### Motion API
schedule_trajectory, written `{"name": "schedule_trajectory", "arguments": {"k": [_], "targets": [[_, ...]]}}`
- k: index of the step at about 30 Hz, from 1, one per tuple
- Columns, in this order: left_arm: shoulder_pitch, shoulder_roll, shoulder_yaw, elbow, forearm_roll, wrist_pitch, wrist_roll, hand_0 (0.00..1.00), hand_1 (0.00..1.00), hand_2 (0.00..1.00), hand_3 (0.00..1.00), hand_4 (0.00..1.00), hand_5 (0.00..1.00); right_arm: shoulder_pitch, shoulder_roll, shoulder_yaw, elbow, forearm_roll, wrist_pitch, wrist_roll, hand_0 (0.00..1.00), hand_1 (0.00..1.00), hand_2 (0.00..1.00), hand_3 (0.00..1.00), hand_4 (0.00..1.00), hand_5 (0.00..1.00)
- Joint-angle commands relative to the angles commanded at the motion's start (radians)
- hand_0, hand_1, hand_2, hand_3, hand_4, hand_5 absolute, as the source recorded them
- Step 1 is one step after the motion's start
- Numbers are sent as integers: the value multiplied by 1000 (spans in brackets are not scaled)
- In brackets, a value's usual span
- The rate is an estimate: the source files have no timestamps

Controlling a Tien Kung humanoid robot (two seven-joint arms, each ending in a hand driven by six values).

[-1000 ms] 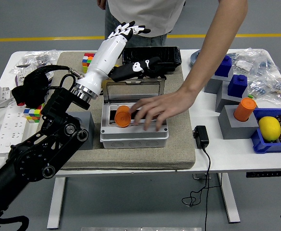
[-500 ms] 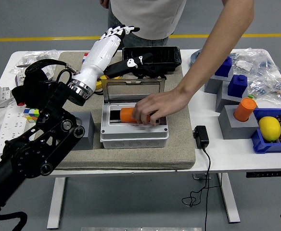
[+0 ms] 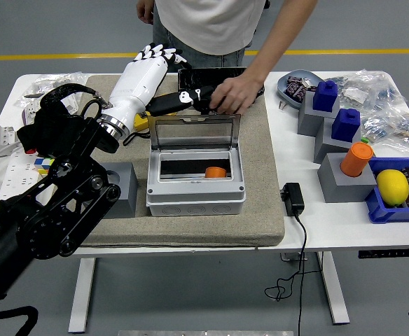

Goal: Fetch the battery,place it into the box,close the lid of the box

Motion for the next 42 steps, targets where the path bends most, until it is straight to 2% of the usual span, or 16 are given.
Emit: {"name": "schedule_trajectory", "arguments": {"k": [1, 2, 7, 8, 13, 14, 26, 42], "targets": [[2, 2, 2, -3, 16, -9, 5, 998, 771, 679, 664, 998, 998, 0, 0, 0, 0, 0, 0, 0, 879, 841, 782, 826, 998, 998], [4, 5, 5, -7, 29, -21, 12, 887, 547, 568, 649, 998, 998, -1, 0, 1, 0, 0, 0, 0, 878, 841, 782, 826, 998, 998], [20, 18, 29, -28, 28, -51, 26, 887, 547, 568, 649, 998, 998, 1, -1, 2, 0, -1, 0, 1, 878, 841, 782, 826, 998, 998], [23, 21, 36, -35, 25, -56, 29, 812, 455, 521, 632, 998, 998, 0, -1, 3, 0, -1, 0, 1, 878, 842, 782, 826, 998, 998], [36, 35, 71, -47, 12, -84, 46, 812, 455, 521, 632, 998, 998, -1, 1, 6, 0, -5, 0, 0, 878, 842, 782, 826, 998, 998], [41, 36, 77, -48, 8, -86, 47, 777, 392, 520, 631, 998, 998, -1, 1, 6, 0, -5, 0, 0, 878, 841, 782, 827, 998, 998], [69, 40, 115, -55, -10, -89, 51, 759, 370, 512, 628, 998, 998, -6, 1, 9, 0, -10, 0, -1, 879, 841, 782, 826, 998, 998], [103, 57, 179, -124, -24, -100, 65, 740, 358, 505, 626, 998, 998, -8, 0, 13, 0, -11, 0, 0, 879, 842, 781, 826, 998, 998]]}}
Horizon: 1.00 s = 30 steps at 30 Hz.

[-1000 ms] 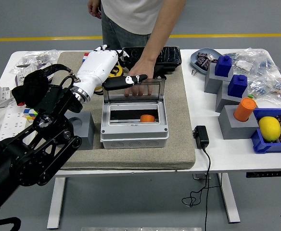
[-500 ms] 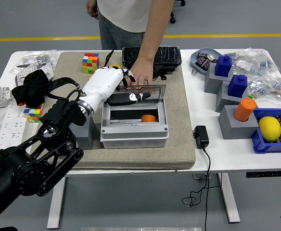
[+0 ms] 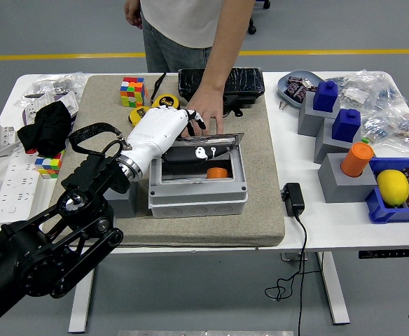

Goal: Fetch the battery,place it into the box,close the lid of the box

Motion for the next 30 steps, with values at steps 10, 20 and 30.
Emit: {"name": "schedule_trajectory", "arguments": {"k": [10, 20, 30], "targets": [[18, 10, 39, -18, -6, -9, 10, 719, 348, 499, 626, 998, 998, 1, -1, 1, 0, 1, 0, 1, 880, 841, 782, 826, 998, 998], [20, 11, 29, -26, -2, -15, 12, 716, 347, 499, 626, 998, 998, 5, -2, 1, 0, 4, -1, 1, 879, 842, 782, 826, 998, 998], [41, 10, 53, -18, -13, -16, 9, 717, 342, 496, 625, 998, 998, 5, -2, 1, 0, 4, -1, 2, 880, 843, 782, 826, 998, 998]]}}
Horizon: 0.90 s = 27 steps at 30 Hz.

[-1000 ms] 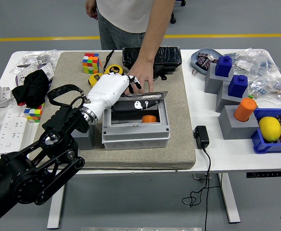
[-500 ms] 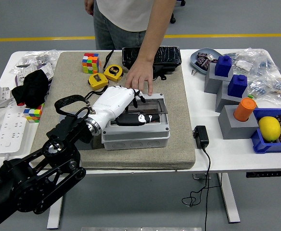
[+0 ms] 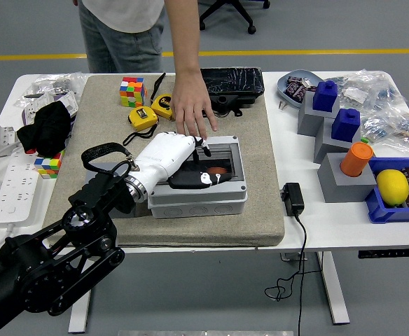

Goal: Fetch the battery,place it into the box,close the lid of the box

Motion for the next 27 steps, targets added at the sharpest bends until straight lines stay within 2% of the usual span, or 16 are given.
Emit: {"name": "schedule_trajectory", "arguments": {"k": [4, 9, 11, 13, 14, 16, 19, 20, 21, 25, 26, 27], "targets": [[2, -1, -9, -16, 6, 8, -2, 708, 340, 496, 624, 998, 998, 0, 0, -1, 0, 1, 0, 0, 882, 842, 782, 826, 998, 998], [7, -5, -54, -52, 20, 33, -20, 707, 351, 503, 625, 998, 998, 2, 0, -2, 0, 1, 0, 1, 882, 842, 782, 826, 998, 998], [24, -14, -89, -64, -9, 71, -61, 707, 351, 503, 625, 998, 998, 3, 1, -1, 0, 1, 0, 1, 882, 842, 782, 826, 998, 998], [53, -32, -138, -71, -77, 126, -122, 707, 351, 503, 625, 998, 998, 2, 2, 0, 0, -1, 0, 1, 882, 842, 782, 826, 998, 998], [69, -42, -173, -73, -116, 148, -161, 725, 677, 687, 674, 998, 998, 1, 3, 2, 0, -2, 0, 0, 881, 843, 782, 826, 998, 998], [100, -63, -245, -75, -205, 156, -241, 725, 677, 687, 674, 998, 998, 0, 4, 1, 0, -3, 1, 0, 881, 843, 782, 826, 998, 998], [145, -90, -355, -74, -335, 141, -348, 725, 677, 687, 674, 998, 998, -2, 6, -1, 0, -2, 1, 1, 881, 843, 782, 826, 998, 998], [155, -93, -381, -72, -374, 137, -368, 762, 877, 850, 799, 998, 998, -2, 6, -2, 0, -3, 1, 0, 881, 842, 782, 826, 998, 998], [169, -98, -415, -70, -413, 134, -393, 762, 877, 850, 799, 998, 998, -3, 6, -3, 0, -3, 1, 0, 881, 842, 782, 826, 998, 998], [219, -97, -527, -61, -581, 103, -431, 762, 877, 850, 799, 998, 998, -4, 8, 3, 0, -19, 1, -1, 881, 842, 782, 826, 998, 998], [229, -95, -548, -60, -626, 96, -434, 844, 966, 955, 930, 998, 998, -4, 8, 4, 0, -22, 1, -1, 882, 845, 784, 827, 998, 998], [243, -94, -566, -58, -665, 89, -441, 844, 966, 955, 930, 998, 998, -4, 9, 7, 0, -26, 0, 0, 882, 845, 784, 827, 998, 998]]}}
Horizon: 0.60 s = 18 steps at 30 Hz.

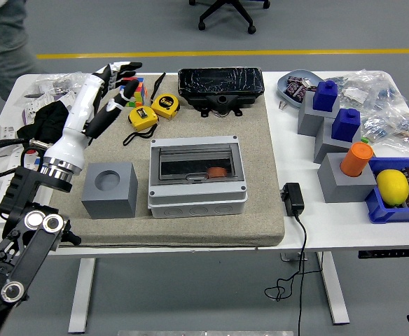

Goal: Fetch the battery,place it into the box,close the lid of the box

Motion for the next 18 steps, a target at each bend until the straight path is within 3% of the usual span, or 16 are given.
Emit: {"name": "schedule_trajectory", "arguments": {"k": [4, 9, 10, 11, 16, 17, 18], "targets": [[36, -2, -47, 7, -161, -31, -3, 844, 966, 955, 930, 998, 998, -2, 1, 14, 0, -15, -6, 6, 882, 845, 784, 827, 998, 998], [101, -24, -115, 4, -360, -50, 3, 873, 988, 974, 953, 998, 998, 3, 7, 56, 0, -68, -46, 38, 907, 863, 814, 857, 998, 998], [110, -26, -122, 5, -373, -48, 4, 873, 988, 974, 953, 998, 998, 4, 8, 53, 0, -71, -52, 45, 907, 863, 814, 857, 998, 998], [119, -28, -128, 8, -383, -46, 6, 875, 983, 957, 929, 998, 998, 5, 8, 49, 0, -73, -57, 52, 998, 947, 917, 961, 998, 998], [140, -28, -124, 20, -392, -37, 16, 875, 983, 957, 929, 998, 998, -8, 6, 6, 0, -68, -106, 100, 998, 947, 917, 961, 998, 998], [143, -28, -117, 22, -391, -34, 17, 776, 862, 826, 805, 998, 998, -15, 5, -12, 0, -61, -120, 112, 998, 971, 950, 995, 998, 998], [144, -28, -112, 23, -390, -33, 18, 776, 862, 826, 805, 998, 998, -20, 4, -28, 0, -57, -130, 120, 998, 971, 950, 995, 998, 998]]}}
